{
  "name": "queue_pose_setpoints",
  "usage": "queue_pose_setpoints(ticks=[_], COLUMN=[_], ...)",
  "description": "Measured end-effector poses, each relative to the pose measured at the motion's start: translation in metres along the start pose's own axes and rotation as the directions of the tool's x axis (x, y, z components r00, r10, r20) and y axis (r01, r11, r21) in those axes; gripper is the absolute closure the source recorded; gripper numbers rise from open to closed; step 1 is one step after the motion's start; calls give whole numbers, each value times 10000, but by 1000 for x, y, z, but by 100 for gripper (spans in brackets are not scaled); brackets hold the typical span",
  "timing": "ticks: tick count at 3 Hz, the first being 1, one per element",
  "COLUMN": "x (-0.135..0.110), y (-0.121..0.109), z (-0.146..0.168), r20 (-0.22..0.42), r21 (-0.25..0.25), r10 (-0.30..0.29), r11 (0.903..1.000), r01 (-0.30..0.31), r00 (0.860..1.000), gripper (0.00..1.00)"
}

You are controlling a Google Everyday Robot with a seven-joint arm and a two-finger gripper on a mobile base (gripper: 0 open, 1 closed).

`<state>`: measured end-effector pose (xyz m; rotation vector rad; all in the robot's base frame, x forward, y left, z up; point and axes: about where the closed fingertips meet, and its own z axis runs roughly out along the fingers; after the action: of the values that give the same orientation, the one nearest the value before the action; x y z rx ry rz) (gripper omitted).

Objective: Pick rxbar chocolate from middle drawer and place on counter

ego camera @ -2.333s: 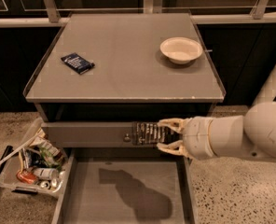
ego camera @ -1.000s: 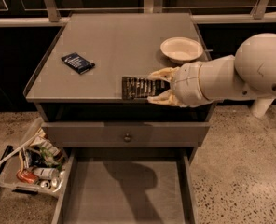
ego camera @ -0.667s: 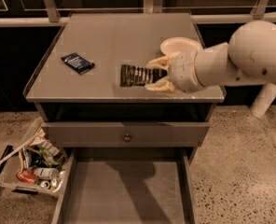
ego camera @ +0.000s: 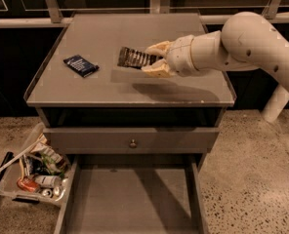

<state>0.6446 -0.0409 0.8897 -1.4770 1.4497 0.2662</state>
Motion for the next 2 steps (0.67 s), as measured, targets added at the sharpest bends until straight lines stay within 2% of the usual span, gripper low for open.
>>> queue_pose_setpoints(ticks=[2], x=[18], y=[-12], z=[28], r20=[413], r21=[-206], r10=[1310], r11=[9913], r01=[-1303], r00=[9905], gripper=[100])
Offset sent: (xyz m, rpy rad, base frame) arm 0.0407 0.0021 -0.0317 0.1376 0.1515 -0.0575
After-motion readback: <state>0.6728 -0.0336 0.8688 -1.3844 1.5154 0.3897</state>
